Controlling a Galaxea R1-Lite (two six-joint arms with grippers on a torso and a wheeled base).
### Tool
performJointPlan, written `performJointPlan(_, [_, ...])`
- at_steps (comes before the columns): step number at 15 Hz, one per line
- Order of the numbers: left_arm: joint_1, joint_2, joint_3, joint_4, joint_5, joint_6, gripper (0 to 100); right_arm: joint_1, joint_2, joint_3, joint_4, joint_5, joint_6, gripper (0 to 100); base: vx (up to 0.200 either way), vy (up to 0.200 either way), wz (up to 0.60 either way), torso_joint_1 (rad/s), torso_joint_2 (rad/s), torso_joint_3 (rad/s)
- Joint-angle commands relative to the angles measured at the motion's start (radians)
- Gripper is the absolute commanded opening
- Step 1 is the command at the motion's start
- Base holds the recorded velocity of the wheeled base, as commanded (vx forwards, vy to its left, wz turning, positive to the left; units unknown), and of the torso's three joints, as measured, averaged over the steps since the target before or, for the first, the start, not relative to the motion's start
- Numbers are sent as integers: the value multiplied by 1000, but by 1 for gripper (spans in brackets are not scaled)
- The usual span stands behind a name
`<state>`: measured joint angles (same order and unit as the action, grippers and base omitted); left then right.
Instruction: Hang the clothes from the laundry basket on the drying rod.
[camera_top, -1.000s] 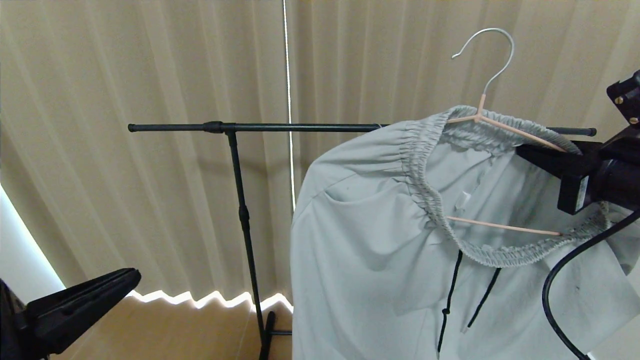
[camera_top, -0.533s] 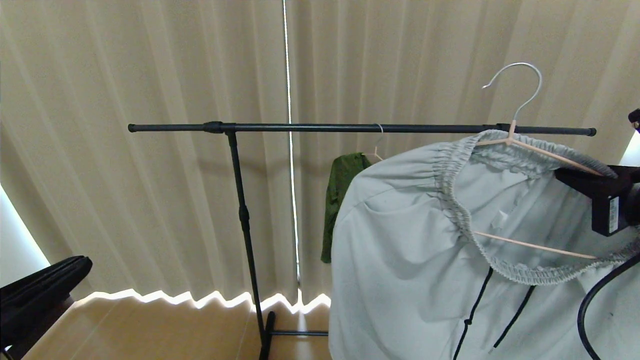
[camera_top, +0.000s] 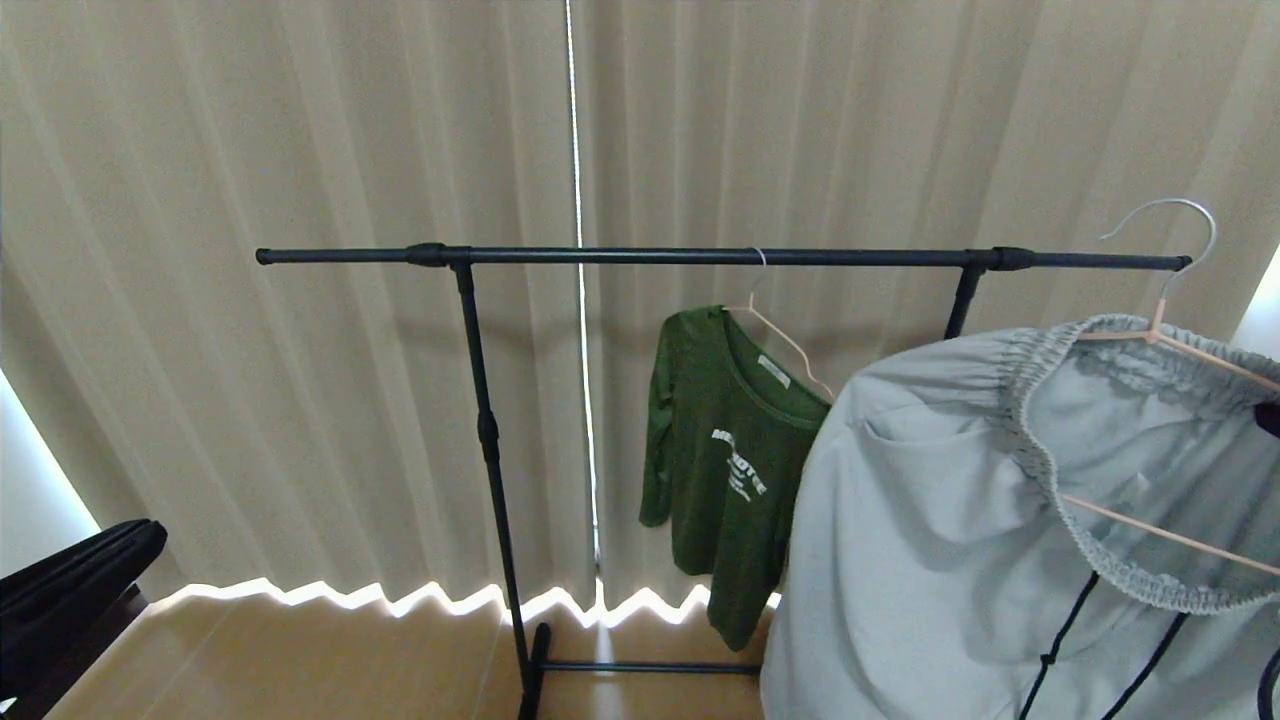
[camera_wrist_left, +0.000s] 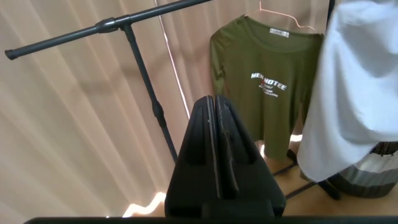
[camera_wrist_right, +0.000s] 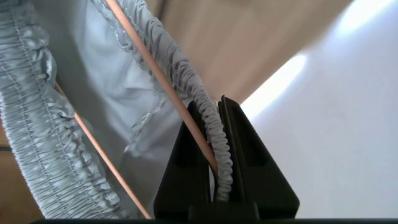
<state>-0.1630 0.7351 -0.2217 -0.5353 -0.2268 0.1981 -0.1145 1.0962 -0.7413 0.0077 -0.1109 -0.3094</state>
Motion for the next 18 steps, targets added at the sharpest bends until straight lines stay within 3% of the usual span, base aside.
performJointPlan(1, [0,0,-1,0,0,-2,0,-62,-50,2,35,-1,-1,0,0,0,0,0,0,0])
performJointPlan(7, [2,-3,8,0,1,-23,0,-275,-78,0,92,-32,-54,0,0,0,0,0,0,0])
performJointPlan(14, [2,6,-2,3,0,-19,0,-286,-52,2,78,-44,-51,0,0,0,0,0,0,0])
performJointPlan(18, [0,12,5,5,0,-17,0,-286,-52,-4,77,-36,-50,0,200,0,0,-1,1,5])
